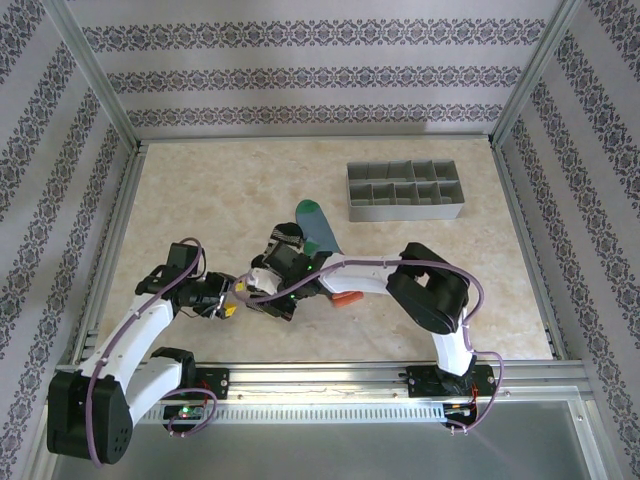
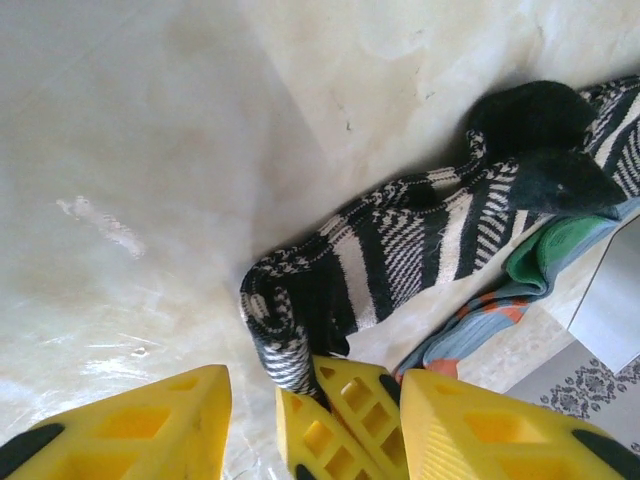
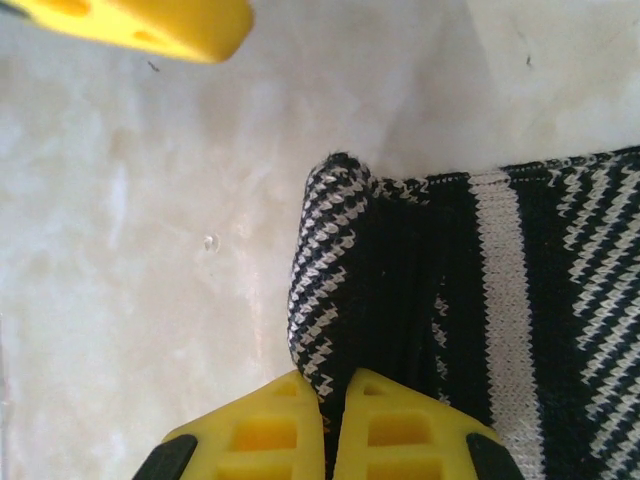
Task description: Roll the socks
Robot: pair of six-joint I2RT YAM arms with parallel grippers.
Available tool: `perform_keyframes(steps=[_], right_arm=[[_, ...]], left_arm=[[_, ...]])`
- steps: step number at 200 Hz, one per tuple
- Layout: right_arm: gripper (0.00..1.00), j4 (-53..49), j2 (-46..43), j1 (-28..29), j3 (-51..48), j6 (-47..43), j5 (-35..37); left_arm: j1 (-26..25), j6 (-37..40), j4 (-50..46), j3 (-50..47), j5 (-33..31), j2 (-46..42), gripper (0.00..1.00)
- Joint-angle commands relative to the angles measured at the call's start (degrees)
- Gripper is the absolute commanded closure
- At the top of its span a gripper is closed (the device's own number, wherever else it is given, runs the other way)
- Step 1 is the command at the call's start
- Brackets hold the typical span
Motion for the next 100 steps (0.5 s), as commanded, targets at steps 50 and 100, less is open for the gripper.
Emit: perform_keyframes(steps=[50, 100], right_arm=[[1.00, -4.92, 8.22, -6.51, 5.81, 13.58, -16.78], [1.00, -6.20, 12.42, -9.61, 7.89, 19.25, -20.76]], left_arm=[[-1.59, -3.20, 10.65, -5.64, 4.95, -1.91, 0.56], [-4.60, -7.28, 23.51, -10.44, 3.04, -0.01, 0.56]])
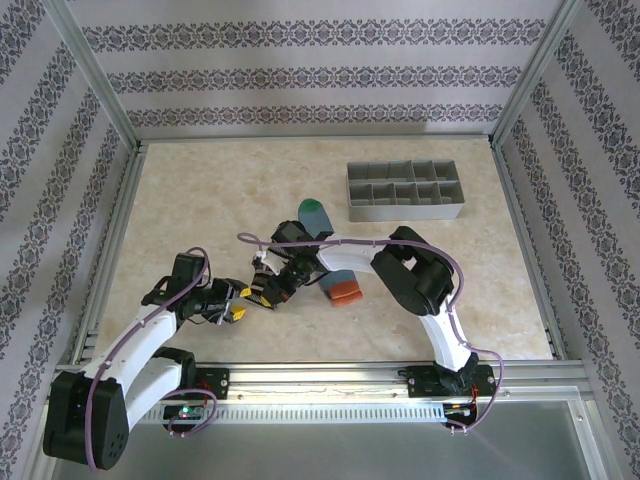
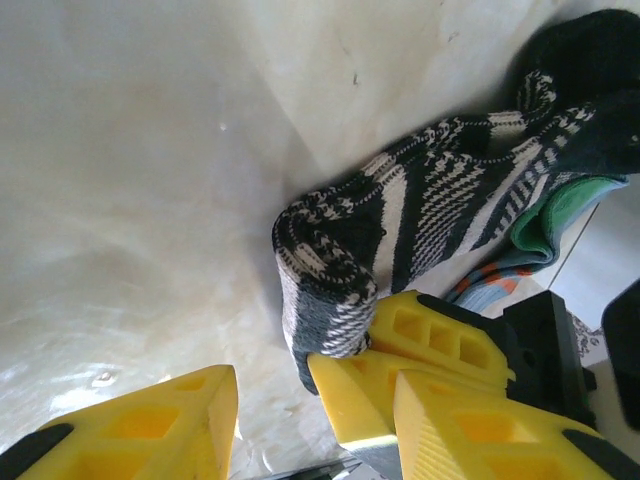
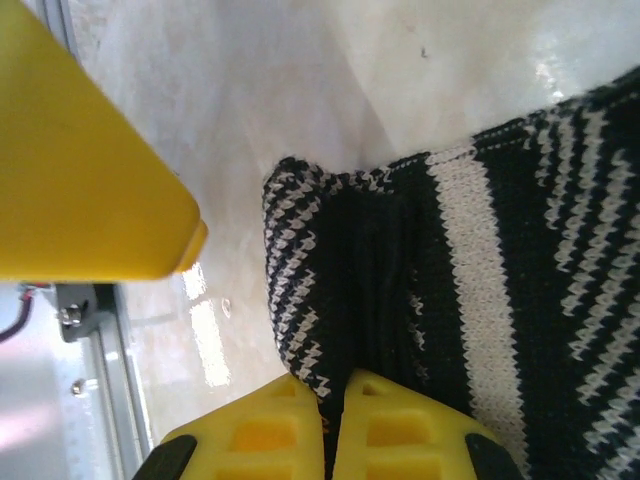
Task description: Roll the socks
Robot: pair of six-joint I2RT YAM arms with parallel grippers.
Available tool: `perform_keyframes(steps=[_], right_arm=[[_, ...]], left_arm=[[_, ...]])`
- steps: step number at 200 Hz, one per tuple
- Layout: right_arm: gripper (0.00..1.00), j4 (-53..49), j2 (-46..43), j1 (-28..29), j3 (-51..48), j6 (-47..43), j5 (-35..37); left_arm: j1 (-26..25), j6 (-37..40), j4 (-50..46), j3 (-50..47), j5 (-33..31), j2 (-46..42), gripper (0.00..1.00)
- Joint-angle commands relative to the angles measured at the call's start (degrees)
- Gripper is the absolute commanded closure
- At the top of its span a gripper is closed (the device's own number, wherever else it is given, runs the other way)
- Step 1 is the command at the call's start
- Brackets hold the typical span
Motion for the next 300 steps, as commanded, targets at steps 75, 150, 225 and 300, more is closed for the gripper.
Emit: perform_keyframes(steps=[75, 150, 225, 300], right_arm=[[1.00, -3.85, 7.65, -3.62, 2.71, 11.78, -5.03], [1.00, -2.71, 10.71, -5.41, 3.09, 17.62, -9.62], [1.00, -1.85, 11.82, -5.81, 3.19, 19.01, -11.61], [0.66, 6.97, -11.35, -2.69, -10.17, -4.17, 8.25]], left_arm=[[-2.30, -1.19, 18.80, -2.98, -2.66, 8.80, 0.58], [-2.54, -0.43, 19.52, -2.81, -3.77, 11.42, 0.57], [-3.63, 0.57, 23.06, -1.27, -4.16, 20.71, 0.81], [-4.12, 3.20, -3.79, 5.01, -4.13, 18.06, 1.00]])
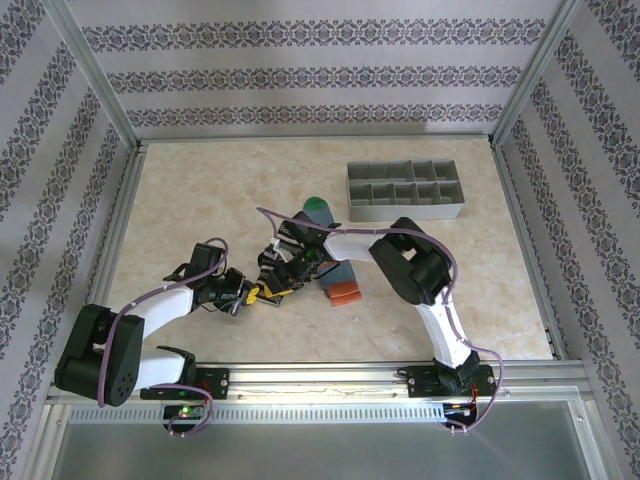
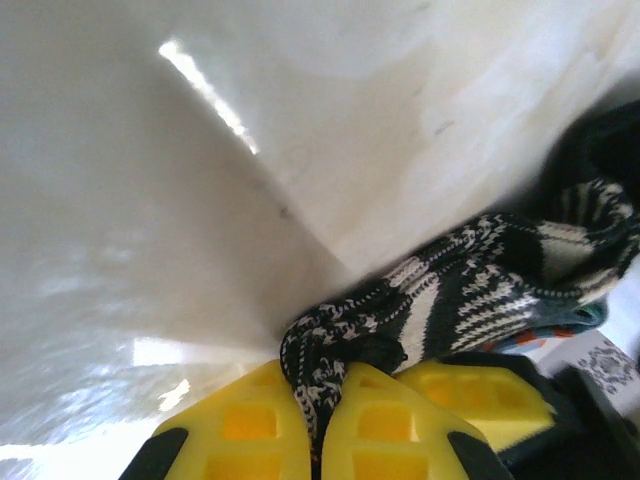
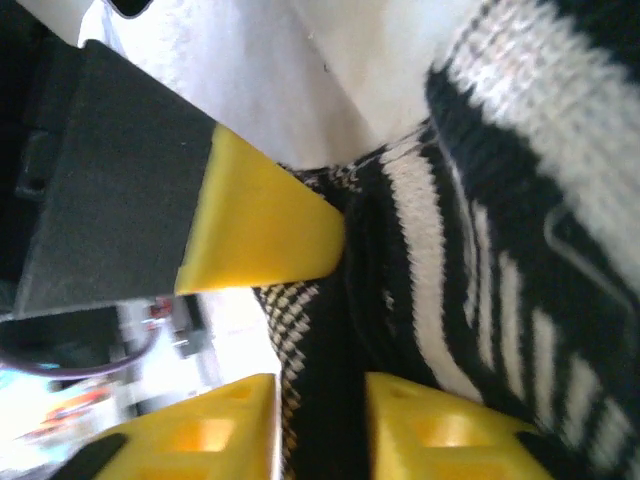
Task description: Roll the socks
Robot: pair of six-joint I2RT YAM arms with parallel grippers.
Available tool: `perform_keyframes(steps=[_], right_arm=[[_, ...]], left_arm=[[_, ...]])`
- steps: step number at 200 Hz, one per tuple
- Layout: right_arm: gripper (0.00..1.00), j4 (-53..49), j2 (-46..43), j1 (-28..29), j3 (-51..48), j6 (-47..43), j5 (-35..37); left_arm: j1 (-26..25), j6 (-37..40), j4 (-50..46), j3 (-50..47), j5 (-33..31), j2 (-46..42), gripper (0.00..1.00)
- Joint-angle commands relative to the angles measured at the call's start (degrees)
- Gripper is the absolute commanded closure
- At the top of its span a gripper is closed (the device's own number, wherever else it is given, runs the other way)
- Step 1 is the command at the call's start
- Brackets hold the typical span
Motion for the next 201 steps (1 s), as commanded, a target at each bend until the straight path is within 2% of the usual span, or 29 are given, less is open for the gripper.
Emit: perform_keyframes(steps=[1, 19, 36, 59, 85, 114, 159, 180, 201], right_arm=[[0.66, 5.08, -11.57, 2.00, -8.21, -13.73, 16.13], [0.56, 14.48, -21.55, 6.35, -18.56, -24.33, 28.22], [0.47, 21.10, -26.45, 12.48, -25.15, -36.06, 38.55], [0.48, 20.89, -24.91, 20.67, -24.03, -46.44, 54.30], [0.48, 26.90, -20.34, 26.30, -22.92, -55.40, 66.65], [0.50, 26.51, -16.10, 28.24, -19.90, -59.92, 68.05], [0.59, 26.20, -12.22, 28.18, -17.82, -57.64, 69.31], [0.72, 24.90, -11.14, 28.11, -15.94, -56.76, 69.41], [0.94, 22.49, -11.09, 28.09, -15.25, -55.22, 68.76]], left_arm=[[-0.80, 2.46, -15.35, 1.10, -2.11, -1.26, 1.00], [-0.80, 2.56, -19.61, 2.02, -2.04, -2.76, 1.00], [-0.85, 2.14, -21.40, 2.50, -2.01, -3.76, 1.00], [-0.87, 1.90, -22.51, 3.01, -2.30, -4.05, 1.00], [-0.88, 2.18, -22.64, 3.86, -2.20, -3.06, 1.00], [-0.89, 2.55, -22.55, 4.57, -2.29, -2.25, 1.00], [-0.84, 2.73, -22.16, 4.97, -1.90, -1.45, 1.00], [-0.86, 3.07, -22.09, 4.97, -1.68, -0.96, 1.00], [-0.89, 3.08, -22.07, 5.13, -1.62, -1.01, 1.00]])
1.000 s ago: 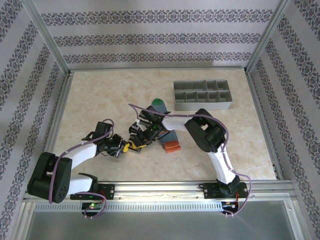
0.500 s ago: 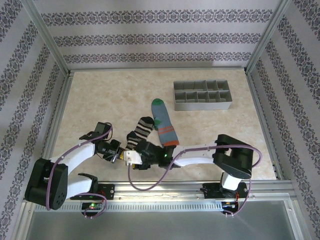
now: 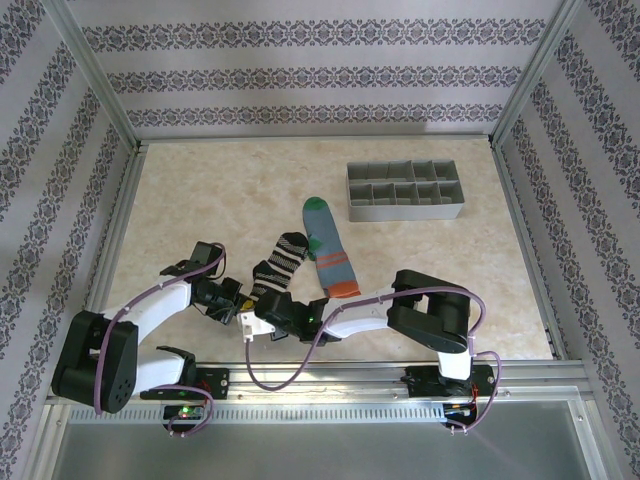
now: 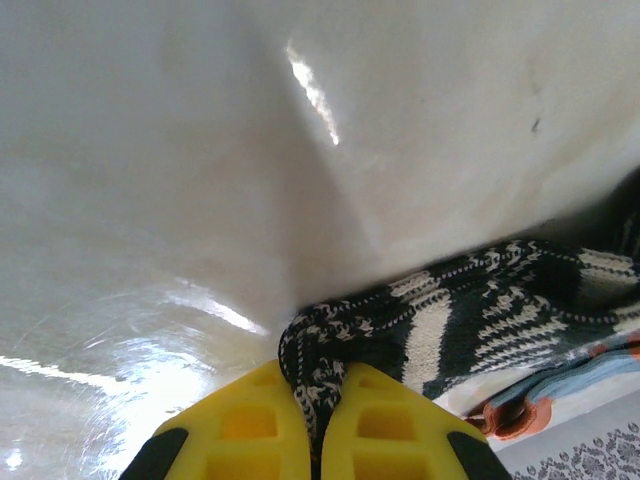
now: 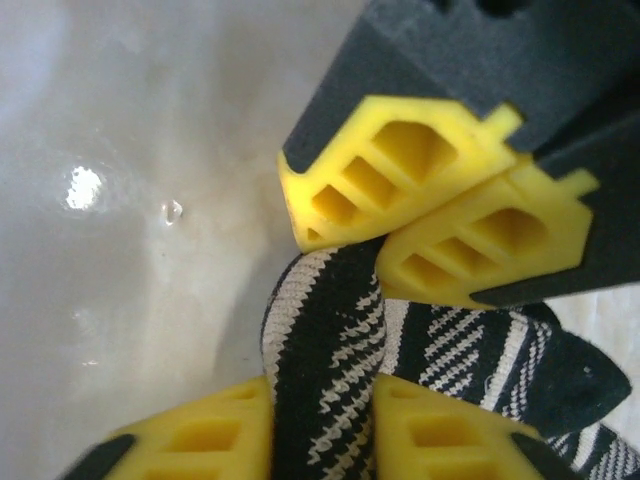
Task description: Roll the socks
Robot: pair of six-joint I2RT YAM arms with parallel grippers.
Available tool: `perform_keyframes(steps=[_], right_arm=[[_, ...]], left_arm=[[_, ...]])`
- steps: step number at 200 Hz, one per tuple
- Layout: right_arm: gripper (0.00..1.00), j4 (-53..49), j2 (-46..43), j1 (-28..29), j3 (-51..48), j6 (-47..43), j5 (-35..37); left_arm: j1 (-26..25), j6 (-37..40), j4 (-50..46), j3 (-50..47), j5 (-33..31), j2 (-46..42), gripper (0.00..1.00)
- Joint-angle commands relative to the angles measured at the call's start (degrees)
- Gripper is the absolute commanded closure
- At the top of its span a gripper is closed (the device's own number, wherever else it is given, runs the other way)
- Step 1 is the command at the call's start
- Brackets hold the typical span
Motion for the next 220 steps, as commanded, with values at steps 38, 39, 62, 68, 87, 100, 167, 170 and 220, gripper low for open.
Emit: perform_keyframes(steps=[38, 39, 62, 68, 87, 100, 167, 170, 220], right_arm=[[1.00, -6.59, -1.63, -1.83, 0.03, 8.87, -7.23], [1.00, -6.78, -1.76, -1.97, -0.07, 9.12, -7.76], [1.00, -11.04, -1.67, -4.69, -0.65, 14.35, -18.52], [1.00, -11.79, -1.43, -5.55, -0.71, 15.63, -20.80], [1.00, -13.73, -0.52, -8.15, -0.74, 19.13, -27.18], [1.00, -14.57, 0.01, -9.54, -0.70, 20.45, -30.25], [1.00, -17.56, 3.17, -15.85, 1.19, 26.25, -40.66], [1.00, -17.60, 3.30, -16.03, 1.30, 26.44, -41.03], [1.00, -18.17, 5.63, -18.77, 2.25, 30.25, -45.97]], left_arm=[[-0.78, 0.08, -2.49, 0.93, -0.56, -2.21, 0.85], [-0.78, 0.05, -2.46, 0.96, -0.54, -2.38, 0.84], [-0.61, -1.81, -2.32, 0.83, -1.13, -6.23, 0.60], [-0.58, -2.12, -2.37, 0.67, -1.22, -7.08, 0.55], [-0.39, -2.94, -0.98, 0.06, -1.14, -9.43, 0.48], [-0.38, -3.44, 0.30, -0.72, -0.51, -10.57, 0.47], [-0.84, -6.29, 5.67, -5.29, 1.94, -13.85, 0.52], [-0.94, -6.69, 6.30, -5.59, 1.94, -13.89, 0.52], [-3.03, -9.09, 17.16, -7.78, 2.03, -8.16, 0.52]])
